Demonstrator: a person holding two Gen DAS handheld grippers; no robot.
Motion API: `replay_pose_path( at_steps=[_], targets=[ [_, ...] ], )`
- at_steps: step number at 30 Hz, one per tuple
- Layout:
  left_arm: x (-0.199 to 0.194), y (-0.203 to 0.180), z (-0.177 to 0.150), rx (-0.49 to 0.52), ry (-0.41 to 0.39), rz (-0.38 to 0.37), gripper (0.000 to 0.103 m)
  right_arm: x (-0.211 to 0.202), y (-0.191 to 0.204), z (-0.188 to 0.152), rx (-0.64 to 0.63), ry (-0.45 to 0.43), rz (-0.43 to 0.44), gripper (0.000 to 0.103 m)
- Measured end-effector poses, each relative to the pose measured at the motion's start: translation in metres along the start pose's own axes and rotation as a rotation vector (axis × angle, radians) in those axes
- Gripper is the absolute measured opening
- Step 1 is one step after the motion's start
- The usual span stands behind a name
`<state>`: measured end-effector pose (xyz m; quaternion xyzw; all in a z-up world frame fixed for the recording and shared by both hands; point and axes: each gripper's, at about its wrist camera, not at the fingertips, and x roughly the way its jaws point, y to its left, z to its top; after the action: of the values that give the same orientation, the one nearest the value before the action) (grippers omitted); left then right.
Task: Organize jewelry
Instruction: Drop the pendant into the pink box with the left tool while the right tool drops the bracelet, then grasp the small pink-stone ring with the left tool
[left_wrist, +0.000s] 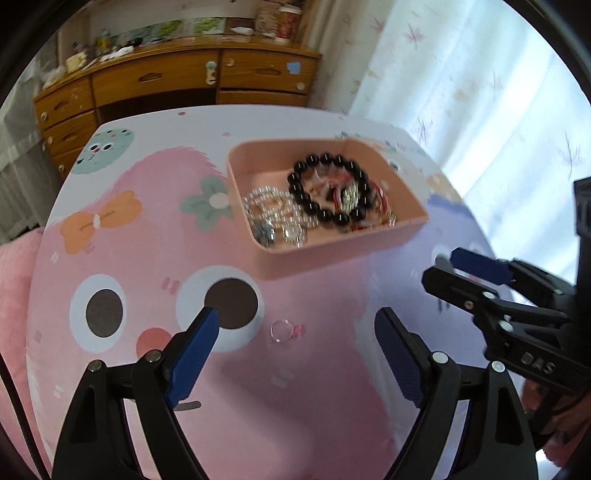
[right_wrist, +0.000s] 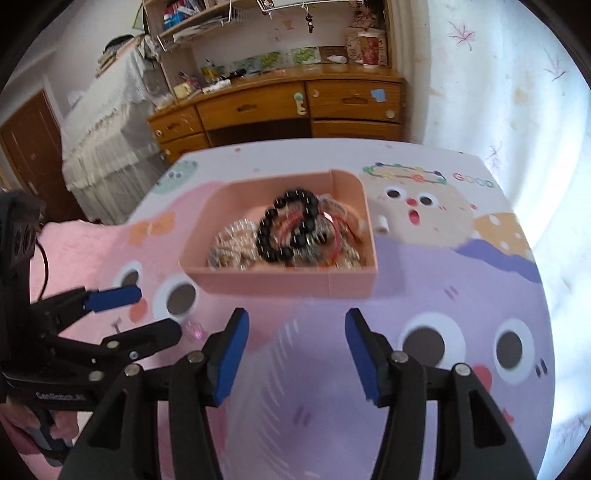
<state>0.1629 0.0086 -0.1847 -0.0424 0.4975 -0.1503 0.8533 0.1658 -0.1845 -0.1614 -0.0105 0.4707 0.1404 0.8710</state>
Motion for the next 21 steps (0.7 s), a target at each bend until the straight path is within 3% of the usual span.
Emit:
replay_pose_path(
  at_steps=[4,7,18,21],
  targets=[
    [0.012,-0.005,-0.007,0.054,0.014,0.048,0.064,0.002,0.003,-0.016,0.030,0.025,-0.012,0.055],
    [0.020,-0.004,-0.008,0.065,0.036,0.030,0.054,0.001,0.006,-0.026,0.054,0.034,-0.029,0.055],
    [0.029,-0.012,-0.015,0.169,0.050,0.017,0.031,-0.005,0.019,-0.045,0.082,0.036,-0.059,0.055],
    [0.029,-0.011,-0.015,0.177,0.045,0.018,0.019,-0.005,0.019,-0.046,0.098,0.035,-0.057,0.055]
  ],
)
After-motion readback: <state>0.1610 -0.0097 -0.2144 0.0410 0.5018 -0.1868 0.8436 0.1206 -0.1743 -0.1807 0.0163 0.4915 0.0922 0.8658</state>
